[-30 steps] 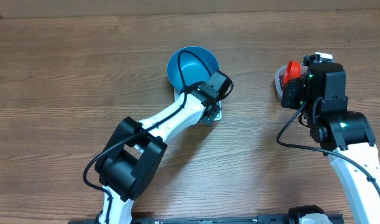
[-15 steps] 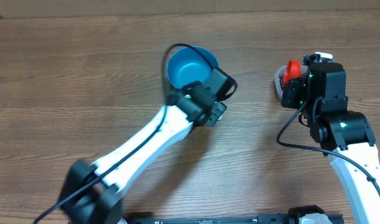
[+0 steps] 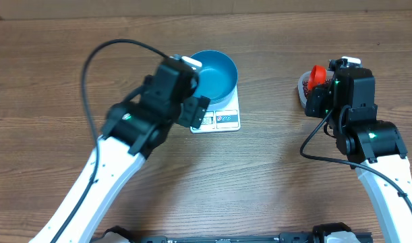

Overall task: Scoop item into bowl and weigh 150g on scale
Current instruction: 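Pull the left gripper back from the scale and hover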

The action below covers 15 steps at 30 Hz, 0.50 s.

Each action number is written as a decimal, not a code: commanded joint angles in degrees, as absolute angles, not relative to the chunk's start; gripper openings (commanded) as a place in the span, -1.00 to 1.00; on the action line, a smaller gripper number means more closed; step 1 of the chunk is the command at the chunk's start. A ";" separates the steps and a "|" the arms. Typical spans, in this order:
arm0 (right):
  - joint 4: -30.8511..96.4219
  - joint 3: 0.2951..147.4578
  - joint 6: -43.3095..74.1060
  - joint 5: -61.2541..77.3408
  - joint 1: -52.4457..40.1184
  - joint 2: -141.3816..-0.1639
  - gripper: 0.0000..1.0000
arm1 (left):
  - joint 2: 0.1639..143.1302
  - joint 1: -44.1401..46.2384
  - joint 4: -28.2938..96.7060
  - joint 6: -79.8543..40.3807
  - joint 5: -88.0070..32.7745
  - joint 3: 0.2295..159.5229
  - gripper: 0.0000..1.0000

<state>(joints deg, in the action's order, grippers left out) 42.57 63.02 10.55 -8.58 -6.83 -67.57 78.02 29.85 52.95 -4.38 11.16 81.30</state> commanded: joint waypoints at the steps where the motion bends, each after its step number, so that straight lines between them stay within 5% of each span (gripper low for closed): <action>1: 42.17 64.55 10.94 -9.39 -6.68 -67.64 -0.93 | 75.09 28.84 52.93 -5.13 7.29 82.35 0.99; 15: 42.22 64.55 10.94 -9.39 -6.68 -67.64 -0.93 | 78.83 28.88 53.98 -5.17 4.43 82.32 0.99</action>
<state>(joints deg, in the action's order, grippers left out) 42.61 63.02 10.52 -8.60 -6.83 -67.57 77.89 29.10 54.06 -4.38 5.45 81.47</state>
